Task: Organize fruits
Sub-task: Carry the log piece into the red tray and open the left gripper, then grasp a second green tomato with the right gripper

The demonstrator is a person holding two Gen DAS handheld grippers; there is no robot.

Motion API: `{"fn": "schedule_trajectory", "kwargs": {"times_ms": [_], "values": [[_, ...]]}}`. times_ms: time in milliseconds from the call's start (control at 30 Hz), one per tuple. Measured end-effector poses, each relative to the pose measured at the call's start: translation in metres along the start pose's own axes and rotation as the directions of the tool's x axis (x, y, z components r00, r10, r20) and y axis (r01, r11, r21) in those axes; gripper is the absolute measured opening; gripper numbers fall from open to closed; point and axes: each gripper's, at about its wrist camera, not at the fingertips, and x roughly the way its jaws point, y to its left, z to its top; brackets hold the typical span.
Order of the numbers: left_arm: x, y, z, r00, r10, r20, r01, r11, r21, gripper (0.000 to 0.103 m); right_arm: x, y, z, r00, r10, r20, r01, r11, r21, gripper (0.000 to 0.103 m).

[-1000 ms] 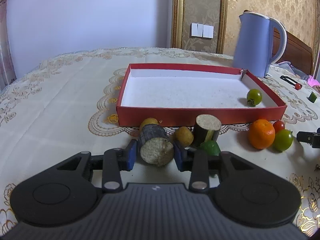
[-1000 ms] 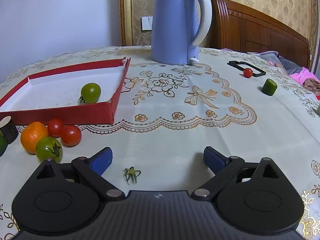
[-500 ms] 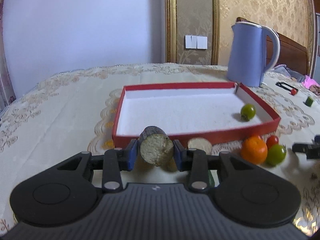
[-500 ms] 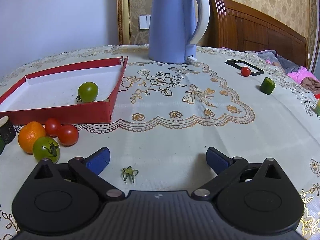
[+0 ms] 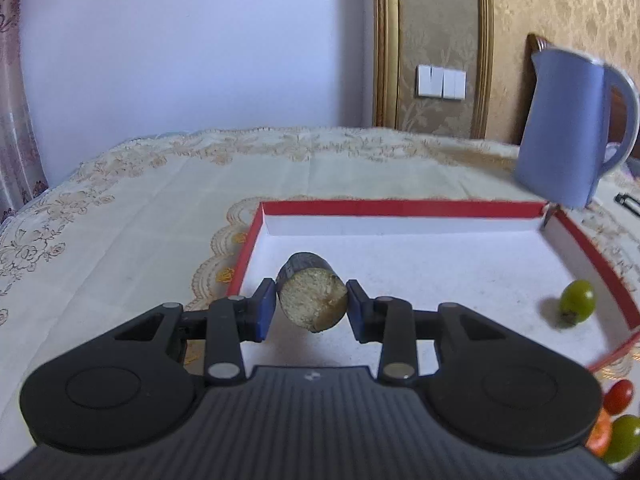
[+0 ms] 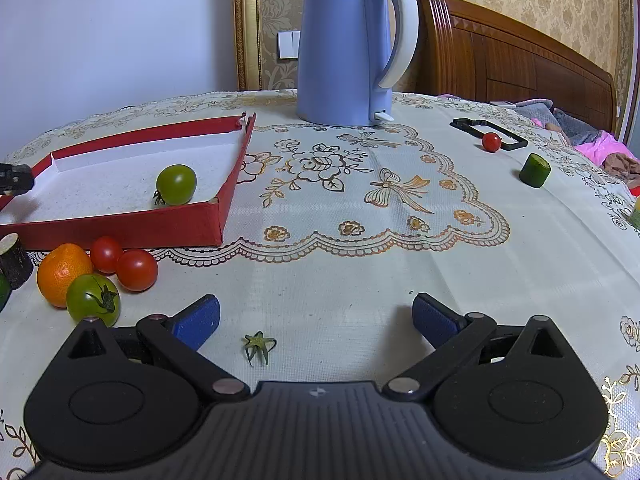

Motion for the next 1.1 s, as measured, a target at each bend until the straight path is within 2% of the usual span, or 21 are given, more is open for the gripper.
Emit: {"fn": "schedule_trajectory", "kwargs": {"times_ms": [167, 333, 400, 467, 667, 833, 900, 1000, 1100], "values": [[0.013, 0.003, -0.005, 0.999, 0.006, -0.053, -0.007, 1.0, -0.004, 0.034, 0.0, 0.0, 0.0, 1.0, 0.0, 0.0, 0.0, 1.0, 0.0, 0.103], [0.009, 0.002, -0.007, 0.999, 0.007, -0.047, -0.007, 1.0, 0.009, 0.036, 0.0, 0.0, 0.0, 1.0, 0.0, 0.0, 0.0, 1.0, 0.0, 0.103], [0.003, 0.003, -0.007, 1.0, 0.009, -0.029, -0.008, 1.0, 0.009, 0.052, 0.0, 0.0, 0.0, 1.0, 0.0, 0.0, 0.0, 1.0, 0.0, 0.103], [-0.01, 0.006, -0.008, 1.0, 0.028, 0.009, -0.029, 1.0, 0.005, 0.057, 0.0, 0.0, 0.0, 1.0, 0.001, 0.0, -0.001, 1.0, 0.0, 0.103], [-0.062, 0.02, -0.028, 0.998, 0.003, 0.058, -0.004, 1.0, 0.004, 0.073, 0.0, 0.0, 0.0, 1.0, 0.001, 0.0, -0.001, 1.0, 0.001, 0.103], [-0.088, 0.031, -0.05, 0.998, -0.061, 0.023, 0.061, 0.998, -0.007, 0.077, 0.0, 0.0, 0.0, 1.0, 0.002, 0.002, -0.002, 1.0, 0.001, 0.103], [-0.089, 0.033, -0.058, 0.997, -0.081, -0.006, 0.08, 0.997, -0.015, 0.077, -0.003, 0.0, -0.001, 0.999, 0.028, 0.019, -0.028, 1.0, 0.001, 0.103], [-0.085, 0.031, -0.065, 0.998, -0.059, -0.036, 0.06, 0.998, 0.016, 0.077, -0.015, 0.007, -0.003, 0.997, 0.048, 0.062, -0.048, 0.999, -0.006, 0.103], [-0.081, 0.032, -0.07, 0.997, -0.057, -0.053, 0.058, 0.998, 0.016, 0.077, -0.029, 0.023, -0.004, 0.99, 0.111, 0.085, -0.106, 0.993, -0.054, 0.103]]}}
